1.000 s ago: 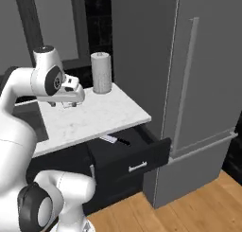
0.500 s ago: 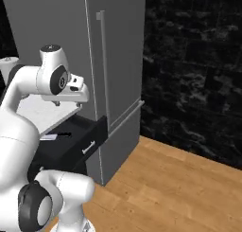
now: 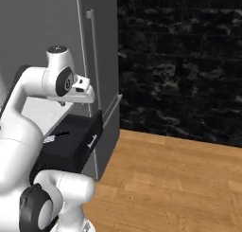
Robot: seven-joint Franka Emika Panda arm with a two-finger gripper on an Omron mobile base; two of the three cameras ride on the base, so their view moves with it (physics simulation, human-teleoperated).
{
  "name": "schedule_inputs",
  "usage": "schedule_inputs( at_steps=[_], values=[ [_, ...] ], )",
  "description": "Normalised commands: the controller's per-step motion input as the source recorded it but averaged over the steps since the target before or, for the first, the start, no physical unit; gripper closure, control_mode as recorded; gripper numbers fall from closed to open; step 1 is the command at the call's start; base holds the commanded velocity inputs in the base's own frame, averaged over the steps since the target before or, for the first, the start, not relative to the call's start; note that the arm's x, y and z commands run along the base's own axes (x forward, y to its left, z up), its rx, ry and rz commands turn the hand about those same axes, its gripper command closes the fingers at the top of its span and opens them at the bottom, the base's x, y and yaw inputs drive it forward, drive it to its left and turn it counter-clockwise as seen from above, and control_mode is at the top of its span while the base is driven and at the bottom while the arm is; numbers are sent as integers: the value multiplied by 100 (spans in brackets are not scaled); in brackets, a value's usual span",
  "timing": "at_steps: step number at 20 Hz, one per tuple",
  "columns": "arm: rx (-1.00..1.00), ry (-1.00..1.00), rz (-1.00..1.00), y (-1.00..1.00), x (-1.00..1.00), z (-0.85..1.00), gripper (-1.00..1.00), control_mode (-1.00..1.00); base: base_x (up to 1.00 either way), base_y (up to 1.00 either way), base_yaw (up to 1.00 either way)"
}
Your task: Pick up the knife from the drawer and place it on the cutting board. Then place the meat from the plate to the cutting board.
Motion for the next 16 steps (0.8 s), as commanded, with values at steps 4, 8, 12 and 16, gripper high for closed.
schedule_inputs(
  at_steps=[4, 8, 12, 16],
  values=[
    [0, 0, 0, 0, 0, 0, -100, 100, 26, 99, -27],
    [0, 0, 0, 0, 0, 0, -100, 100, 32, 29, -13],
    [0, 0, 0, 0, 11, 0, -100, -100, 36, 0, 0],
    [0, 0, 0, -10, 43, 0, -100, -100, 0, 0, 0]
  ],
)
